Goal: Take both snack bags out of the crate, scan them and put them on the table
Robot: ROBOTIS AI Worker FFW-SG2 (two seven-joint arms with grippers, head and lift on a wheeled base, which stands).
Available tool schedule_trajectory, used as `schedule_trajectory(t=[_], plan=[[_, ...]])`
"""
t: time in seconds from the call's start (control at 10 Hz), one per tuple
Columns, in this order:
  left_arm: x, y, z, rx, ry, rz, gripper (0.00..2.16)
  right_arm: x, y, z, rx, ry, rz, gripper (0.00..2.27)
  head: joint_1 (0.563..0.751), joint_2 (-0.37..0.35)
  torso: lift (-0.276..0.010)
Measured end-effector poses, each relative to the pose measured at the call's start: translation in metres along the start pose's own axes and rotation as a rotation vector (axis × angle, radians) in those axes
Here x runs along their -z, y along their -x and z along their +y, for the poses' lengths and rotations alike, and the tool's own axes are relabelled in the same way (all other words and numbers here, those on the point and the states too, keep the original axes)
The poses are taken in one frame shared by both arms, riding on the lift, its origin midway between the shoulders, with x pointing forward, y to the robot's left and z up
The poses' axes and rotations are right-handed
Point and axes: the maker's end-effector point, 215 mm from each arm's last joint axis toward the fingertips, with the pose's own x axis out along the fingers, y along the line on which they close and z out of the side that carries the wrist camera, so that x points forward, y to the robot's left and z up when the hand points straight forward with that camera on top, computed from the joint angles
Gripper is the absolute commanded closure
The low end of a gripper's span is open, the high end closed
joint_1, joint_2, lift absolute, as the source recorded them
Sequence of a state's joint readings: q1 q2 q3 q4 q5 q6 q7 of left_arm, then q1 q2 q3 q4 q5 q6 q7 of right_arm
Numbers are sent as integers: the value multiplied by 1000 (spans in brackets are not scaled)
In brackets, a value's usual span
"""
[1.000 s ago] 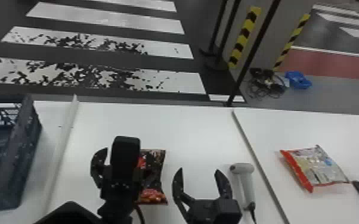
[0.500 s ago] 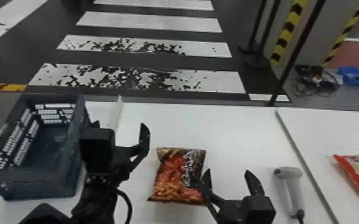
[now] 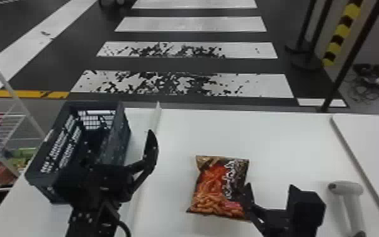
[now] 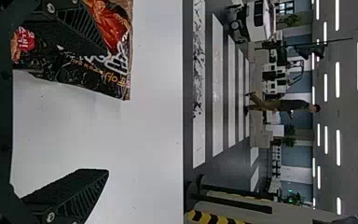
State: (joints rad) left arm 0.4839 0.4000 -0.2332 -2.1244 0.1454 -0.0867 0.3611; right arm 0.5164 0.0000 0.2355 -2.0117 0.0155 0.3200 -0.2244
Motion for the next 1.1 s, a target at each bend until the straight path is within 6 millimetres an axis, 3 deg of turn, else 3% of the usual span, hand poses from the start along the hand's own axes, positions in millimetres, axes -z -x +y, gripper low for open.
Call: schedule_trajectory(t=[0.2,0.4,0.7,1.1], plan=[[13,19,21,-4,-10,24,60,18,-4,-7,-10,-15,122,100,695,103,-92],[22,34,41,5,-13,37,63,36,-5,0,-69,-48,230,103,695,140,-92],[21,54,47,38,16,16,66,49,-1,11,-183,-167,351,103,695,182,-92],[44,64,44,48,30,67,76,56,11,11,-308,-319,472,103,695,190,-92]])
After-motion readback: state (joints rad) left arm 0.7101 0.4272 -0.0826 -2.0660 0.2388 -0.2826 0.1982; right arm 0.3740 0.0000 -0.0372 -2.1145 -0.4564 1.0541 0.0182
